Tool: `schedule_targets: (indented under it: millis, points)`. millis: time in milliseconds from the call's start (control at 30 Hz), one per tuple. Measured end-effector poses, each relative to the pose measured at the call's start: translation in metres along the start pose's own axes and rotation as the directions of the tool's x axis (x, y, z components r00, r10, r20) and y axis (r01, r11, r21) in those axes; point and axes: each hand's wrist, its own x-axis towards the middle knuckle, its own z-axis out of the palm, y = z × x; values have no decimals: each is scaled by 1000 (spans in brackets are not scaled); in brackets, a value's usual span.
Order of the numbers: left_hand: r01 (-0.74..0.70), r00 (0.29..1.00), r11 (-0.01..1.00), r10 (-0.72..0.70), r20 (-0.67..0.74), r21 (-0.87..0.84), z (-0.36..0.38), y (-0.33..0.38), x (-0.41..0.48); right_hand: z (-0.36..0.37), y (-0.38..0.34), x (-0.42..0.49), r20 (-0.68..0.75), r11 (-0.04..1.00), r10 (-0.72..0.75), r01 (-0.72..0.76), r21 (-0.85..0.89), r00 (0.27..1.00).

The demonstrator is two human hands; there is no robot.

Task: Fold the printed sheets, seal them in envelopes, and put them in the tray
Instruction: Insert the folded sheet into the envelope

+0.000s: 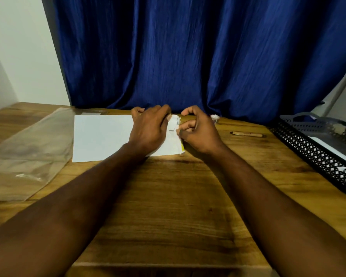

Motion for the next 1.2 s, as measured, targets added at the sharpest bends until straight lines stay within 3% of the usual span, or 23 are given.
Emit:
schedule_targets:
  millis: [100, 200, 333, 400, 533, 633, 767, 967, 1067, 1200]
  points:
    - [0, 1000, 1000, 0, -2, -24, 0, 0, 0, 10, 3, 1, -83, 996, -88, 87, -20, 993]
    - [7, 1000, 999, -8, -4, -52, 1, 1, 0, 13, 10, 5, -108, 993, -88, 79, -83, 990]
    - [34, 999, 995, -34, 7, -89, 3, 1, 0, 4, 16, 10, 6, 968, 251, -251, 5, 968]
    - [35, 999, 996, -33, 27, -79, 5, -2, 0, 1, 18, 10, 88, 948, 310, -315, 51, 947]
    - [13, 992, 1000, -11, 126, -17, 9, -6, -1, 1, 24, 12, -85, 951, 300, -305, -53, 950]
    - [-18, 958, 986, 64, 281, -163, 12, -10, -5, -1, 27, 10, -171, 924, 308, -337, -180, 936]
    - [23, 872, 970, 100, 480, -244, 19, -12, -10, -4, 29, 9, -159, 902, 320, -352, -249, 934]
    - [65, 878, 960, 75, 472, -272, 19, -6, -7, -9, 25, 10, -148, 900, 329, -357, -250, 933]
    - [57, 848, 970, 78, 524, -238, 19, -3, -6, -9, 26, 12, -145, 903, 320, -348, -254, 936]
    - [54, 826, 971, 88, 556, -234, 18, -2, -7, -8, 27, 12, -26, 934, 294, -293, -202, 955]
